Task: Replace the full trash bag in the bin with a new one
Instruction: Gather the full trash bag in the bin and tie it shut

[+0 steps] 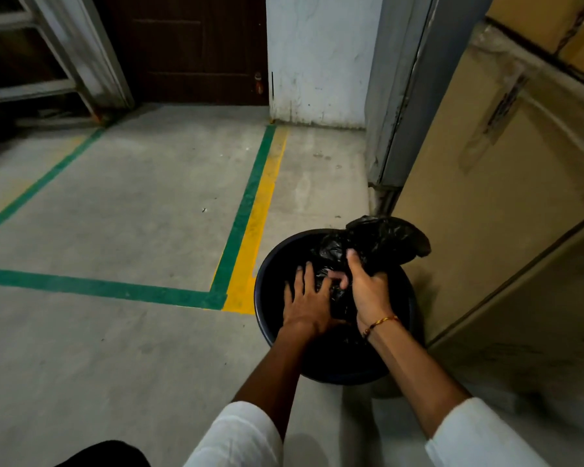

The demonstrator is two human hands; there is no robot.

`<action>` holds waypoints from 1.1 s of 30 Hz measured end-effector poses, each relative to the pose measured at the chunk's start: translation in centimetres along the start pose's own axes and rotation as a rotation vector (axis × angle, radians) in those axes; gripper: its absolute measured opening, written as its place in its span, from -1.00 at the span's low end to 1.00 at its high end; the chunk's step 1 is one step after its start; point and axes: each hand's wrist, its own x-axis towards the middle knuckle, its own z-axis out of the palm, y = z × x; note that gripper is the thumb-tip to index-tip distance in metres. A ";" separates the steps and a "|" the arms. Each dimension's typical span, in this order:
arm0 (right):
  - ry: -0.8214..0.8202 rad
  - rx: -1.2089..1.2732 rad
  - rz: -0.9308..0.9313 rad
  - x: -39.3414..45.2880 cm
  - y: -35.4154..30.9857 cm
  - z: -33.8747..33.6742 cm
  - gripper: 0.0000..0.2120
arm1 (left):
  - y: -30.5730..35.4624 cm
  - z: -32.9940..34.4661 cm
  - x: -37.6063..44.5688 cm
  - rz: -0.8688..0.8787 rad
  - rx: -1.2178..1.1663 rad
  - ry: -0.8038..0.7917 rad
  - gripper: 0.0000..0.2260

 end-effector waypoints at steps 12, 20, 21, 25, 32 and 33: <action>-0.034 0.133 0.066 -1.8 -4.8 0.7 -0.74 | 2.3 -2.9 -1.8 0.284 -0.396 0.127 -0.17; -0.106 0.405 0.007 -3.9 -11.6 1.5 -0.74 | 4.5 -8.0 -4.5 0.300 -0.412 0.386 -0.05; -0.130 0.446 0.004 -4.0 -12.2 1.5 -0.75 | 4.6 -9.0 -4.9 0.310 -0.372 0.377 -0.04; -0.301 0.585 0.012 -4.6 -14.5 2.1 -0.64 | 4.7 -12.4 -6.7 0.319 -0.306 0.428 -0.09; -0.493 0.748 0.100 -7.4 -17.1 3.5 -0.56 | 3.6 -14.8 -8.4 0.298 -0.589 0.502 -0.73; -0.506 0.752 0.109 -7.6 -17.2 3.7 -0.56 | 3.3 -15.1 -8.4 0.312 -0.614 0.529 -0.71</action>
